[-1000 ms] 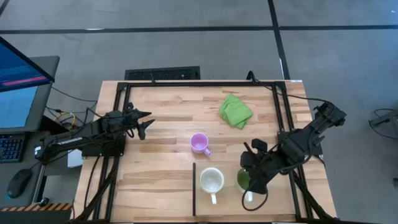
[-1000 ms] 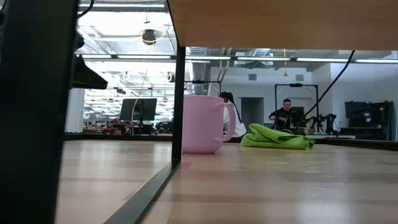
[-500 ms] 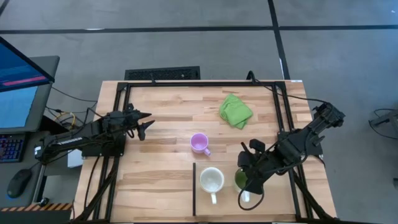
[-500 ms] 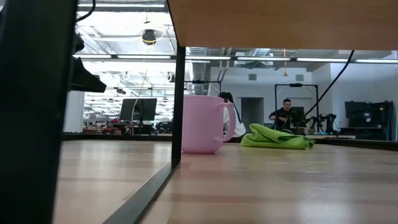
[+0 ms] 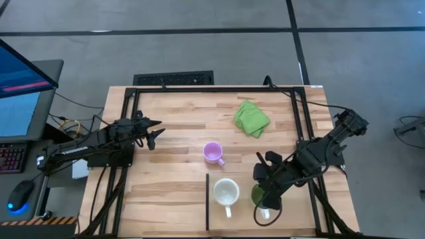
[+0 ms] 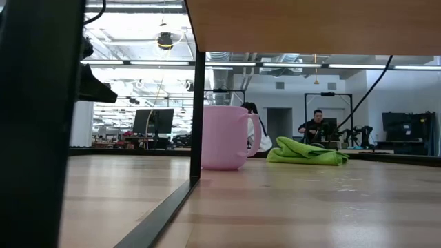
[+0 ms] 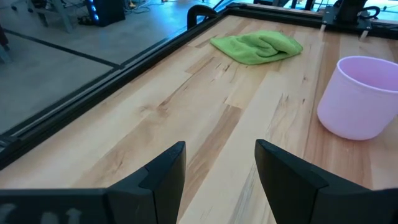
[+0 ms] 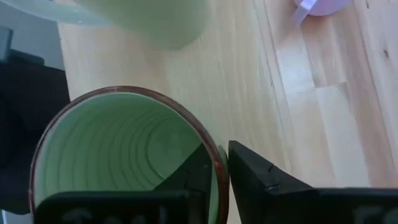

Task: Stack small to large cups/mugs on shelf
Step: Put the green mug on the shelf

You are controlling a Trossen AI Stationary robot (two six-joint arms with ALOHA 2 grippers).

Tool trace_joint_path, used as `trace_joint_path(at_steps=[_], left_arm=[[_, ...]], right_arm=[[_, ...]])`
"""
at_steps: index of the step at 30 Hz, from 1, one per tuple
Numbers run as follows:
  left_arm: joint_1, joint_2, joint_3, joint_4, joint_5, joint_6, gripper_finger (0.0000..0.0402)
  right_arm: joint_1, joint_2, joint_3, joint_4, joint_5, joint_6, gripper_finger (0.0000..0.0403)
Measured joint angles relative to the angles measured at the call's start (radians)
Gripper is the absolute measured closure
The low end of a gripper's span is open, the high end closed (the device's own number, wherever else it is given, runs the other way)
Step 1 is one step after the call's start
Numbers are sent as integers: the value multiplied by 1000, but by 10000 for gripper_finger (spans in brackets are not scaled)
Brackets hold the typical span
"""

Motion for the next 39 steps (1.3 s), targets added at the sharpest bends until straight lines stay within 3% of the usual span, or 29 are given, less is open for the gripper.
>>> trace_joint_path(at_steps=[32, 39], left_arm=[[0, 0, 0, 0, 0, -25, 216], [0, 0, 0, -1, 0, -26, 216]], right_arm=[[-8, 2, 0, 12, 11, 105, 327], [-8, 2, 0, 14, 12, 106, 299]])
